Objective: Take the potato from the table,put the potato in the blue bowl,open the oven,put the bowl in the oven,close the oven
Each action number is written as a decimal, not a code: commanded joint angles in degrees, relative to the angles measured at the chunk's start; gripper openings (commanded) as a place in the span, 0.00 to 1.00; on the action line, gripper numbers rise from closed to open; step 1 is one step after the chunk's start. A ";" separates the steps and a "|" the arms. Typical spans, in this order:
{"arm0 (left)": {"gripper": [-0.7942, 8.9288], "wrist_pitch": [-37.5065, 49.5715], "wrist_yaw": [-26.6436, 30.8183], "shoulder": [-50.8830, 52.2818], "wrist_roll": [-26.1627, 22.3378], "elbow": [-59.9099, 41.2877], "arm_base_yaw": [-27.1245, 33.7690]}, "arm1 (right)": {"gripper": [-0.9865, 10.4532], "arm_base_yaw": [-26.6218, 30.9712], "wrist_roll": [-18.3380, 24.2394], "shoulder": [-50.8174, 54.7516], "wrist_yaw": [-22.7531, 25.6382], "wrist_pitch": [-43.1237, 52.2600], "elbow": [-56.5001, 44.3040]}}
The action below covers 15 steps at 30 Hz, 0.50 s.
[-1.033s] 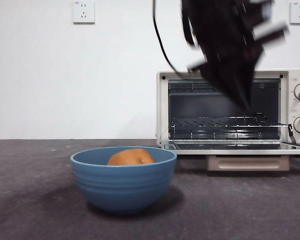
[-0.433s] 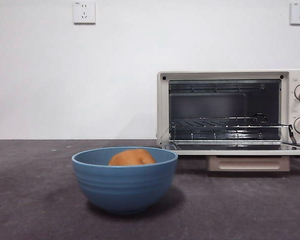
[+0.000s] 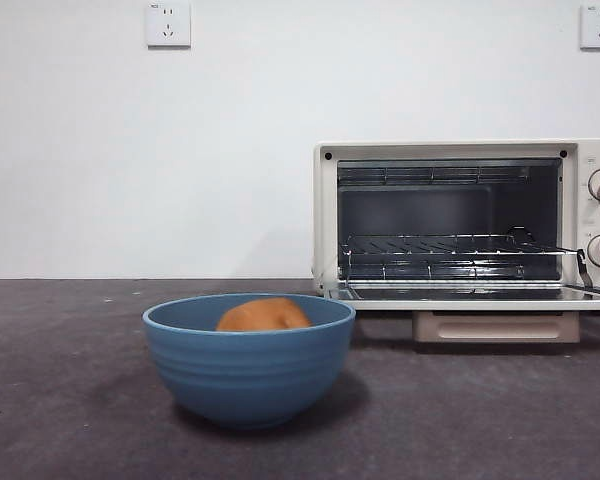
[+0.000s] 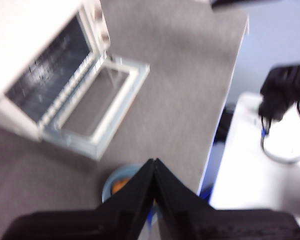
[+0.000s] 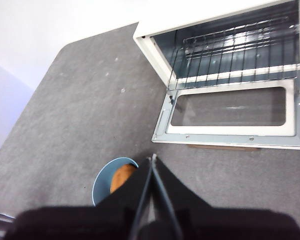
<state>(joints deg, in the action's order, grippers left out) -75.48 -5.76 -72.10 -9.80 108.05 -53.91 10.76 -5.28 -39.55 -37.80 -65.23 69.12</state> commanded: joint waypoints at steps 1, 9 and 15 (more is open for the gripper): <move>0.08 -0.04 -0.17 3.63 1.16 -8.02 0.55 | 0.09 -1.16 -1.16 -2.60 -0.33 1.07 0.07; 0.08 -0.02 -0.20 12.74 3.67 -25.62 1.62 | 0.10 -16.02 -4.87 -12.72 7.39 5.73 0.07; 0.08 2.78 -0.26 18.99 5.20 -35.15 5.22 | 0.10 -33.92 -8.92 -21.62 19.67 12.28 0.07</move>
<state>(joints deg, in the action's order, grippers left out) -73.63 -5.78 -53.98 -5.80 74.13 -49.25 -20.62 -12.34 -60.05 -19.44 -53.52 69.12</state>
